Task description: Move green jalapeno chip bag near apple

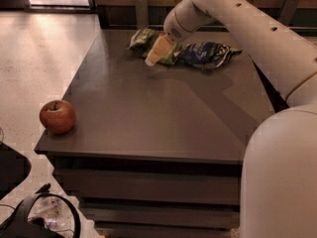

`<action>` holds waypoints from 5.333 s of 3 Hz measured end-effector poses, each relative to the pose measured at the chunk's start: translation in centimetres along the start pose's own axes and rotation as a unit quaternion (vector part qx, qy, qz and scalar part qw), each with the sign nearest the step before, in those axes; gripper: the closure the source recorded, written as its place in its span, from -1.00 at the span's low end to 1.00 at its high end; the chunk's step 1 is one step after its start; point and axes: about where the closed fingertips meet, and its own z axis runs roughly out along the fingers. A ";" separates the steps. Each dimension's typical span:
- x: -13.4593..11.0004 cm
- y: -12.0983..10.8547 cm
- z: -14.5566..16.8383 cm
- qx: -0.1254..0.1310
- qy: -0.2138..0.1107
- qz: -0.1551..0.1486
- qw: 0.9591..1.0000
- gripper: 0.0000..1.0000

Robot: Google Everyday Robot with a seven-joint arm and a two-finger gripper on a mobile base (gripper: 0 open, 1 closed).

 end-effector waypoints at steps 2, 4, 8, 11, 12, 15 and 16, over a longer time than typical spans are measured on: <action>-0.1 -1.5 6.0 -0.016 -0.005 0.020 1.000 -0.67; -0.2 -1.3 6.7 -0.020 -0.005 0.020 1.000 0.26; -0.2 -1.0 7.2 -0.024 -0.004 0.020 1.000 1.00; -0.3 -1.0 7.1 -0.024 -0.004 0.020 1.000 1.00; -0.3 -1.0 7.1 -0.024 -0.004 0.020 1.000 1.00; -3.9 -2.1 1.9 0.025 0.009 -0.015 1.000 1.00; -3.5 -2.0 2.9 0.014 0.013 -0.010 1.000 1.00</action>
Offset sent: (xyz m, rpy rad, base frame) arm 0.0744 0.0304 -0.0453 0.0383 0.0355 -0.0218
